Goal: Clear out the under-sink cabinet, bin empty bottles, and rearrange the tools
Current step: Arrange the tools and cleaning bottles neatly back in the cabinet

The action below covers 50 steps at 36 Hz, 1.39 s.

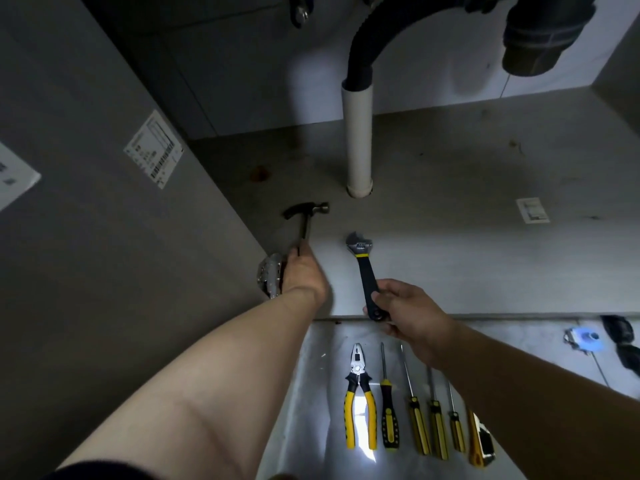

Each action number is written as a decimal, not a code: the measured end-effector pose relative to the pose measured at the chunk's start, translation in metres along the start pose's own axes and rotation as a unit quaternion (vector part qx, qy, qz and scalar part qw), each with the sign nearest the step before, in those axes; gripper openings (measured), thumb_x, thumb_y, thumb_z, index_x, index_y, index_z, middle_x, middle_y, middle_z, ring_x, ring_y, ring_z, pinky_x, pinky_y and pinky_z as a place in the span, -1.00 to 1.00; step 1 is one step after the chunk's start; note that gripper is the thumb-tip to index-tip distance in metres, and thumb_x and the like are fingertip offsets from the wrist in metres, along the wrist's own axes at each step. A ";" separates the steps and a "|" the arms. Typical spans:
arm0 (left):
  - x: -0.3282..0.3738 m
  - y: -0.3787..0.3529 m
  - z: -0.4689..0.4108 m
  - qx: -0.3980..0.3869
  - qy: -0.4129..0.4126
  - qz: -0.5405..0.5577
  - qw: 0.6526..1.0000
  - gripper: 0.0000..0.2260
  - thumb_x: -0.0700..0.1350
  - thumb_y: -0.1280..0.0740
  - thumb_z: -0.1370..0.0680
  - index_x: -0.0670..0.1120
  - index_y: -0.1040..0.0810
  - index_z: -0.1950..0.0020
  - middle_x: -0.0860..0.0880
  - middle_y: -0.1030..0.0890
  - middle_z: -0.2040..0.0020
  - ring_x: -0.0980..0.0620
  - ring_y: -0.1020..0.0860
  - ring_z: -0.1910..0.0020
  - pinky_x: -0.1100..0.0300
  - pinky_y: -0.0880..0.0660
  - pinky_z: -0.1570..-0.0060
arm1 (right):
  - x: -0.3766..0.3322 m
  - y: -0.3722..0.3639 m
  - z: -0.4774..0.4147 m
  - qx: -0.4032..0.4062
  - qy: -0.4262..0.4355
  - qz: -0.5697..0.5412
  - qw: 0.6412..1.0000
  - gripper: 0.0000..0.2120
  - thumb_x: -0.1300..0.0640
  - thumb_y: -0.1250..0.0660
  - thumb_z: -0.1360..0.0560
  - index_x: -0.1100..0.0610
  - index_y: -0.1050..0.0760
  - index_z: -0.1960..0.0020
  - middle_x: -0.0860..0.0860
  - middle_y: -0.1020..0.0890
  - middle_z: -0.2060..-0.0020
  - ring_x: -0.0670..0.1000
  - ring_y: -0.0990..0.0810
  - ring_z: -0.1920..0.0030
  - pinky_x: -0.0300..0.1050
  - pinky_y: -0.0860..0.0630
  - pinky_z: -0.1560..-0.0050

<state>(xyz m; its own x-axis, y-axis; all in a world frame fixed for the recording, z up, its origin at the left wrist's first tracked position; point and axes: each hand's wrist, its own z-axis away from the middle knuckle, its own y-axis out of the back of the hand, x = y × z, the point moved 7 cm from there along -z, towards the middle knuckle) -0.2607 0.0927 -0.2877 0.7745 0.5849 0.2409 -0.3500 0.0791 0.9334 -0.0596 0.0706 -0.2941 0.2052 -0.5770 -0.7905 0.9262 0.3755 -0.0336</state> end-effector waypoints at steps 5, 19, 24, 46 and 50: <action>-0.001 0.003 0.006 0.018 -0.008 -0.036 0.999 -0.48 -0.36 -0.27 -0.53 -0.09 -0.35 -0.48 -0.20 -0.44 -0.35 -0.18 -0.44 -0.35 0.10 -0.36 -0.34 | 0.001 -0.003 0.001 -0.004 -0.003 0.005 1.000 -0.77 0.20 -0.24 -0.65 0.08 -0.56 -0.27 0.10 -0.72 0.04 -0.04 -0.65 0.06 -0.20 -0.41 0.24; 0.008 -0.006 0.013 -0.006 -0.003 -0.112 0.994 -0.39 -0.38 -0.07 -0.61 -0.20 0.01 -0.65 -0.26 0.05 -0.64 -0.22 -0.41 -0.46 0.05 -0.39 -0.35 | 0.006 -0.004 -0.003 -0.025 0.010 0.015 1.000 -0.76 0.18 -0.23 -0.66 0.04 -0.58 -0.27 0.00 -0.71 0.15 -0.14 -0.60 0.21 -0.24 -0.43 0.25; 0.008 -0.006 0.014 -0.019 -0.004 -0.134 0.991 -0.37 -0.25 -0.17 -0.63 -0.23 0.03 -0.65 -0.26 0.00 -0.63 -0.23 -0.28 -0.54 0.00 -0.39 -0.40 | 0.007 0.000 -0.005 -0.023 0.008 0.012 1.000 -0.77 0.16 -0.25 -0.65 0.02 -0.58 -0.26 0.02 -0.73 0.08 -0.14 -0.64 0.16 -0.23 -0.43 0.25; 0.031 -0.032 0.027 -0.146 0.157 0.547 0.809 -0.76 -0.32 -0.10 -0.70 -0.17 -0.47 0.09 -0.12 -0.52 0.28 0.02 -0.45 0.39 0.24 -0.46 0.41 | -0.005 -0.001 -0.004 -0.018 0.026 -0.044 0.999 -0.81 0.10 -0.42 -0.56 0.01 -0.52 -0.15 0.13 -0.58 -0.12 -0.03 -0.65 0.29 -0.15 -0.63 0.32; 0.022 -0.027 0.011 -0.078 0.141 0.459 0.874 -0.82 -0.33 -0.21 -0.62 -0.16 -0.54 0.11 -0.20 -0.62 0.15 -0.09 -0.56 0.24 0.15 -0.53 0.18 | -0.004 0.009 -0.007 0.009 0.051 -0.020 0.998 -0.80 0.13 -0.40 -0.56 -0.02 -0.52 -0.17 0.14 -0.61 -0.03 -0.07 -0.63 0.33 -0.24 -0.57 0.34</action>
<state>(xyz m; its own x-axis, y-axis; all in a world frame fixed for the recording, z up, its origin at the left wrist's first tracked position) -0.2283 0.0948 -0.3049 -0.0238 0.6334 0.7734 -0.8396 -0.4326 0.3285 -0.0547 0.0810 -0.2949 0.1360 -0.5147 -0.8465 0.9384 0.3408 -0.0564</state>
